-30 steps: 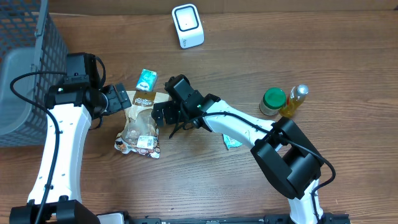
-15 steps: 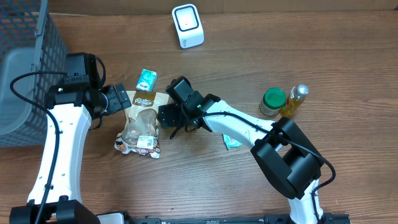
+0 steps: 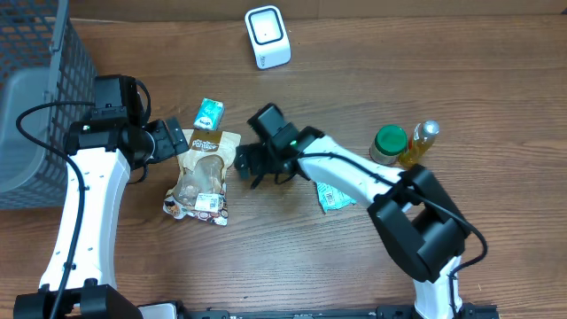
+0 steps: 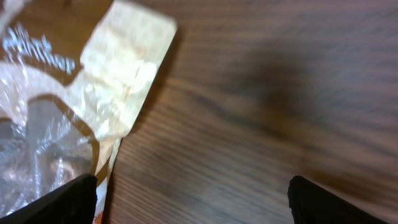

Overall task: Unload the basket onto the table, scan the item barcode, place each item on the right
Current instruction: 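Lower both grippers onto the mushroom bag from either side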

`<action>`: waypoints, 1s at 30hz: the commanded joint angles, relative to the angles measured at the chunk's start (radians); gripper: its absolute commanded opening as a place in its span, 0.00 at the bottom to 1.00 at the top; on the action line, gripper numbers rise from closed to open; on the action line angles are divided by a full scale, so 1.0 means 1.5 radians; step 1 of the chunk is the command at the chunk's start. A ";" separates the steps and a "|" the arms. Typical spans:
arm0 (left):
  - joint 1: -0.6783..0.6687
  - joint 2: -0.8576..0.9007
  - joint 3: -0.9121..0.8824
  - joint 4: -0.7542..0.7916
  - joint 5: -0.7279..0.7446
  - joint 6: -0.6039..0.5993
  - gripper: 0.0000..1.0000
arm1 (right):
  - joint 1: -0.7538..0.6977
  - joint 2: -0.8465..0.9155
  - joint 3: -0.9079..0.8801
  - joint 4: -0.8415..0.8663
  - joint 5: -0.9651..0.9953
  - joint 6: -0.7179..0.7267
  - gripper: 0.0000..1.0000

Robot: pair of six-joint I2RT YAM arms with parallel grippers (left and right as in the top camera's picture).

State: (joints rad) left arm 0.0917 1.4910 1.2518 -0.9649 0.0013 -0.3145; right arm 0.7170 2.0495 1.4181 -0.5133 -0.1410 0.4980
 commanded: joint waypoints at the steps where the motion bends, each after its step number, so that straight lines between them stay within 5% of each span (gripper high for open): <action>1: -0.001 0.006 0.005 0.002 0.046 0.000 1.00 | -0.011 -0.038 -0.001 0.001 0.006 0.000 0.98; 3: -0.001 0.006 0.005 -0.011 0.052 0.004 0.92 | -0.011 -0.038 -0.002 0.001 0.006 0.000 0.99; 9: -0.001 0.006 0.003 -0.021 0.045 0.006 0.06 | -0.011 -0.038 -0.002 0.002 0.006 0.000 1.00; 21: -0.009 0.017 -0.097 -0.001 0.045 0.006 0.04 | -0.012 -0.038 -0.002 0.002 0.006 0.000 1.00; 24: -0.009 0.017 -0.116 0.001 0.060 0.005 0.16 | -0.012 -0.038 -0.002 0.002 0.006 0.000 1.00; 26: -0.009 0.017 -0.116 0.000 0.075 0.005 0.11 | -0.012 -0.038 -0.002 0.002 0.006 0.000 1.00; 28: -0.009 0.017 -0.115 0.003 0.090 0.005 0.24 | -0.011 -0.038 -0.002 0.002 0.006 0.000 1.00; 30: -0.010 0.018 -0.121 0.013 0.097 0.013 0.11 | -0.011 -0.038 -0.002 0.004 0.006 0.000 1.00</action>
State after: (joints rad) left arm 0.0849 1.5116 1.0813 -0.9573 0.1059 -0.3088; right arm 0.6952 2.0281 1.4181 -0.5159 -0.1387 0.4969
